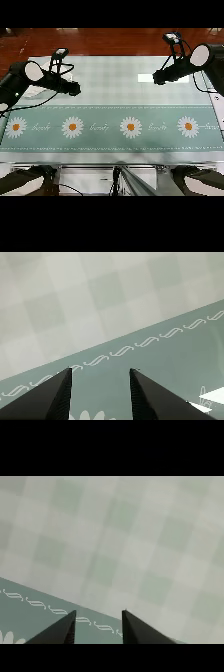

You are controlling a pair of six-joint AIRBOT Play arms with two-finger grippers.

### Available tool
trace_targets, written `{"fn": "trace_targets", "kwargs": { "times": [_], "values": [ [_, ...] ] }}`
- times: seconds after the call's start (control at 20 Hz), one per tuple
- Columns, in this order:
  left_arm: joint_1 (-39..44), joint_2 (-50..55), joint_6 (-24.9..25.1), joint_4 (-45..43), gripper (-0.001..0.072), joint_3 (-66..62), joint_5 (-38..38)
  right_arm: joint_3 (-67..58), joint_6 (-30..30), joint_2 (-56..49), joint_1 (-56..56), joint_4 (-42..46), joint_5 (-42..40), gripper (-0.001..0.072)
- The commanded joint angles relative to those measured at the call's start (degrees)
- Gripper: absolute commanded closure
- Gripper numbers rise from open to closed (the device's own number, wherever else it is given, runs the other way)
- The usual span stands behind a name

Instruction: Fold the shirts.

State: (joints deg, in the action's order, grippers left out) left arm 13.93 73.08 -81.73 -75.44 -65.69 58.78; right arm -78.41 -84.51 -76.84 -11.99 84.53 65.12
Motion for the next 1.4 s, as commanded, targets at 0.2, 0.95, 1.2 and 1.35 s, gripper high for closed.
{"fn": "trace_targets", "kwargs": {
  "times": [0.2,0.95,1.2,1.35],
  "values": [
    [0.04,0.02,0.02,0.00,0.0268,-0.02,-0.26,-0.02,0.02,-0.02,-0.02,0.02,-1.31,0.0347],
    [-19.85,6.82,-0.04,-18.40,-0.0013,-4.85,-23.37,-0.02,0.11,-0.02,-0.02,3.02,4.17,0.0347],
    [-22.38,15.56,0.02,-13.44,-0.0013,-4.90,-27.04,-0.02,0.09,-0.02,-0.02,3.02,4.13,0.0347],
    [-22.38,19.98,0.02,-13.46,-0.0013,-4.90,-27.32,-0.02,0.07,-0.02,-0.02,2.99,4.48,0.0347]
  ]
}}
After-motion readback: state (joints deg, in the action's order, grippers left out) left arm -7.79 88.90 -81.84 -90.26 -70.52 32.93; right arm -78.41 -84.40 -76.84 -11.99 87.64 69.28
